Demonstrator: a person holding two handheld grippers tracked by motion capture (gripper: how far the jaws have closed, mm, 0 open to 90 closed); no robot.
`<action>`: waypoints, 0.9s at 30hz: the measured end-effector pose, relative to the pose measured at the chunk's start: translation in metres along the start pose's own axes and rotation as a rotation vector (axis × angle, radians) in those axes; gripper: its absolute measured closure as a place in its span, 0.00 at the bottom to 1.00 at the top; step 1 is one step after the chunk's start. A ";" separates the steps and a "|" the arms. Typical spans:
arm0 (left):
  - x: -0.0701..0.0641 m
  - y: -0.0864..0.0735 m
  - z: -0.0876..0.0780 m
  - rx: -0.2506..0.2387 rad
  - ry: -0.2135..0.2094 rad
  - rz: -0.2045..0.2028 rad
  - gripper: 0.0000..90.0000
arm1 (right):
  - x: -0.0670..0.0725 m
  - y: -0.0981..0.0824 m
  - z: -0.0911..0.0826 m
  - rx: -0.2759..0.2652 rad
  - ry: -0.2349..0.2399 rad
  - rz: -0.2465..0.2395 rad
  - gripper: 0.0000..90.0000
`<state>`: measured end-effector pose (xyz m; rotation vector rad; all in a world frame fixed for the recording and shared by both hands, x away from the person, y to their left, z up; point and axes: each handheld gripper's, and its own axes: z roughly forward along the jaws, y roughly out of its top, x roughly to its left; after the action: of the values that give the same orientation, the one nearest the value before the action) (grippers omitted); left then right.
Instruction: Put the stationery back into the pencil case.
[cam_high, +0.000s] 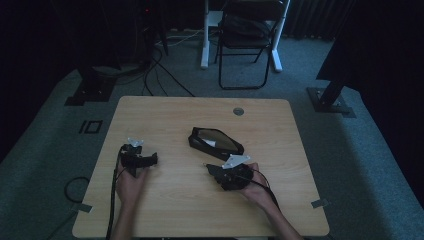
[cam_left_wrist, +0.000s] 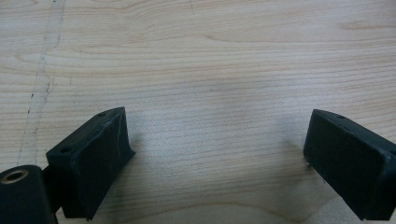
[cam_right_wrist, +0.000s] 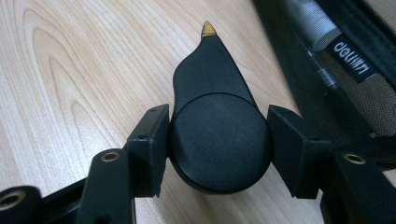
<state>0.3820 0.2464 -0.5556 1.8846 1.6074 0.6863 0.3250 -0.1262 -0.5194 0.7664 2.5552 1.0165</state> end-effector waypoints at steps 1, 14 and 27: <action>0.000 0.000 0.000 0.000 0.000 0.000 0.08 | 0.000 0.001 -0.001 -0.002 -0.001 0.001 0.46; 0.000 0.000 0.000 0.000 0.000 0.000 0.08 | -0.001 0.009 -0.011 -0.035 -0.010 -0.007 0.46; 0.000 0.000 0.000 0.000 0.000 0.000 0.08 | -0.002 0.016 -0.018 -0.059 -0.016 -0.008 0.46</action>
<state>0.3820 0.2464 -0.5556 1.8844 1.6076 0.6868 0.3247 -0.1280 -0.4955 0.7447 2.5009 1.0741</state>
